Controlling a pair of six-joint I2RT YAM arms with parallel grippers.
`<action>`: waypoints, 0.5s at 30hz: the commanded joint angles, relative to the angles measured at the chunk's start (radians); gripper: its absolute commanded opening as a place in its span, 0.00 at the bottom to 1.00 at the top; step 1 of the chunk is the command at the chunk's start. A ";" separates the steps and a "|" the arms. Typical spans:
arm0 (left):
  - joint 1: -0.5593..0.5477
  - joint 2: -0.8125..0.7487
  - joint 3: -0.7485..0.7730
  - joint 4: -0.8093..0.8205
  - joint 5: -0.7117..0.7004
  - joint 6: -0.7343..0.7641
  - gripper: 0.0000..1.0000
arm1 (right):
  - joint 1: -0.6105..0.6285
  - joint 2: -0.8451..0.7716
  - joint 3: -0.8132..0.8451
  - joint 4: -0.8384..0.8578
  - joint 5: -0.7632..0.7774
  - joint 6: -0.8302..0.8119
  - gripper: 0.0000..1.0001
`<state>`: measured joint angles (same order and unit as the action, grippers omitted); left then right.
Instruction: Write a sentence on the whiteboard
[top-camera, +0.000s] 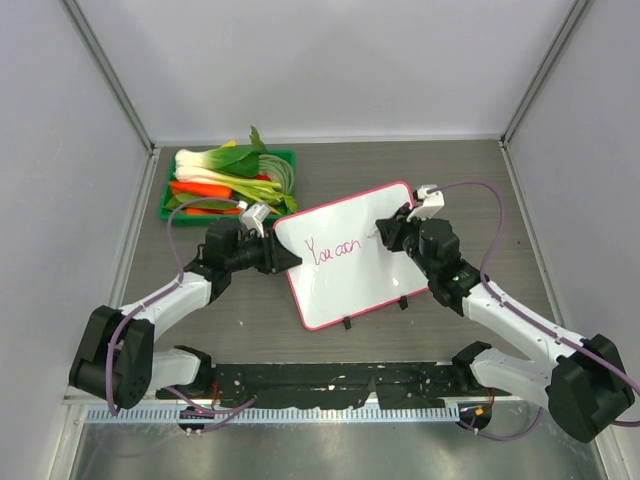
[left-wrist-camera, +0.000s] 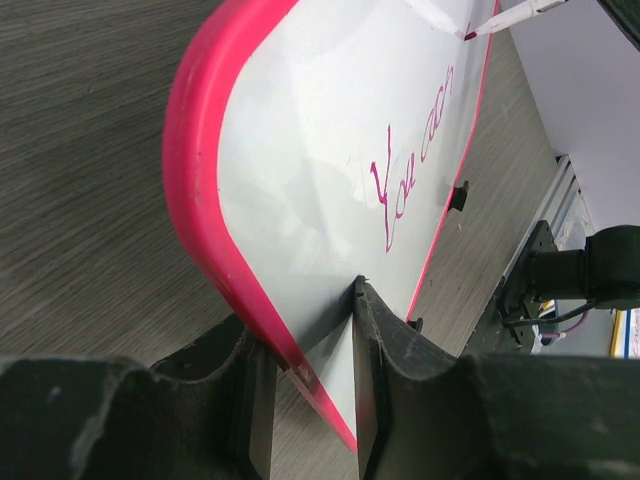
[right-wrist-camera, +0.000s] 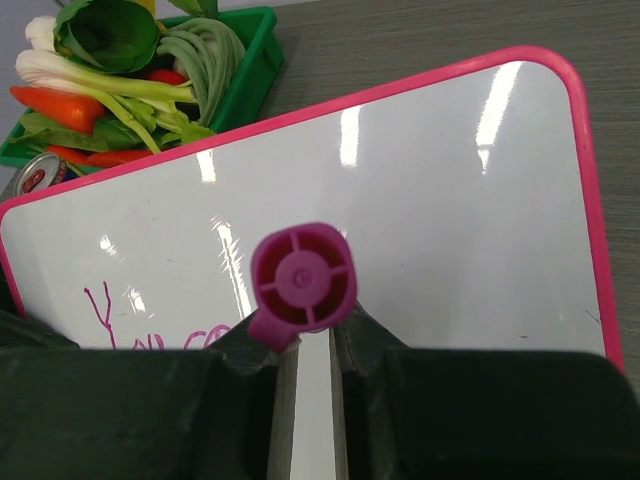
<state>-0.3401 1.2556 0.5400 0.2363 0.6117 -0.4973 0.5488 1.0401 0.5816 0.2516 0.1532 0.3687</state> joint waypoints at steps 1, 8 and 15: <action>0.012 0.033 -0.034 -0.052 -0.234 0.183 0.00 | 0.002 -0.017 -0.005 -0.035 -0.020 0.003 0.01; 0.012 0.034 -0.034 -0.051 -0.234 0.183 0.00 | 0.002 -0.049 -0.028 -0.064 -0.003 0.001 0.01; 0.012 0.033 -0.034 -0.052 -0.234 0.183 0.00 | 0.002 -0.060 -0.031 -0.075 0.034 0.004 0.01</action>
<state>-0.3401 1.2556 0.5400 0.2371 0.6117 -0.4973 0.5488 0.9928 0.5549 0.1905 0.1448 0.3721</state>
